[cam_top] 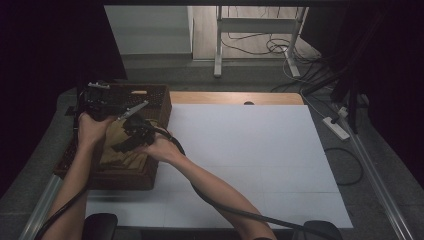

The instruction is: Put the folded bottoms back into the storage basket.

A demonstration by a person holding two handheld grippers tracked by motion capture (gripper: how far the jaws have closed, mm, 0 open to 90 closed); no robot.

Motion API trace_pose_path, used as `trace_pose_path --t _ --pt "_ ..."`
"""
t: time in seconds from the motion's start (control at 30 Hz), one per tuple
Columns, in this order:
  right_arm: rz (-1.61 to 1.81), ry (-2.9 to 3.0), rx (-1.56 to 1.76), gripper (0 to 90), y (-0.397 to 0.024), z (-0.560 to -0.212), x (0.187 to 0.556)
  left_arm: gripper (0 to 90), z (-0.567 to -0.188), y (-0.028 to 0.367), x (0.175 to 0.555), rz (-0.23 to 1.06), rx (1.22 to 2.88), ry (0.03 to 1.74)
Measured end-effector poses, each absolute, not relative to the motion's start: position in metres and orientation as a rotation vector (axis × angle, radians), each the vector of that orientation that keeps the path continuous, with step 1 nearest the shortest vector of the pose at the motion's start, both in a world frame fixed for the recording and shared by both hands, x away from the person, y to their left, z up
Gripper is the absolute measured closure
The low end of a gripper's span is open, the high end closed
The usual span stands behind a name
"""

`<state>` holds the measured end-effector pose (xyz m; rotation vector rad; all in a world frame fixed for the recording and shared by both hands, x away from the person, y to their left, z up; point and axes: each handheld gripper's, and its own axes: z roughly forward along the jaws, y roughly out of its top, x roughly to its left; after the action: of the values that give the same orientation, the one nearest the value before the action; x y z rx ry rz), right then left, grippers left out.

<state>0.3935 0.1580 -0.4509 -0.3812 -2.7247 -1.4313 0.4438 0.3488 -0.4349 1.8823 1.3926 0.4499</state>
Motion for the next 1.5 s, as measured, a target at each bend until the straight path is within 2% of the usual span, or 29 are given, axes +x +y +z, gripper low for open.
trace_pose_path --t 0.23,0.5,0.7,0.97,1.5 --pt "-1.398 -2.727 -0.371 18.0 0.147 -0.450 0.394 6.8 -0.437 0.345 0.434 0.386 1.900 1.366" --pt "-1.387 -2.711 -0.351 8.4 0.133 -0.445 0.388 4.8 -0.437 0.339 0.417 0.389 1.875 1.336" --pt "-1.371 -2.724 -0.356 8.2 0.124 -0.444 0.383 2.3 -0.435 0.329 0.407 0.393 1.874 1.262" --pt "-1.366 -2.704 -0.361 5.5 0.109 -0.446 0.380 1.1 -0.432 0.314 0.396 0.472 1.960 1.185" --pt "-1.355 -2.702 -0.395 4.2 0.071 -0.451 0.379 0.7 -0.440 0.313 0.379 0.392 1.932 1.171"
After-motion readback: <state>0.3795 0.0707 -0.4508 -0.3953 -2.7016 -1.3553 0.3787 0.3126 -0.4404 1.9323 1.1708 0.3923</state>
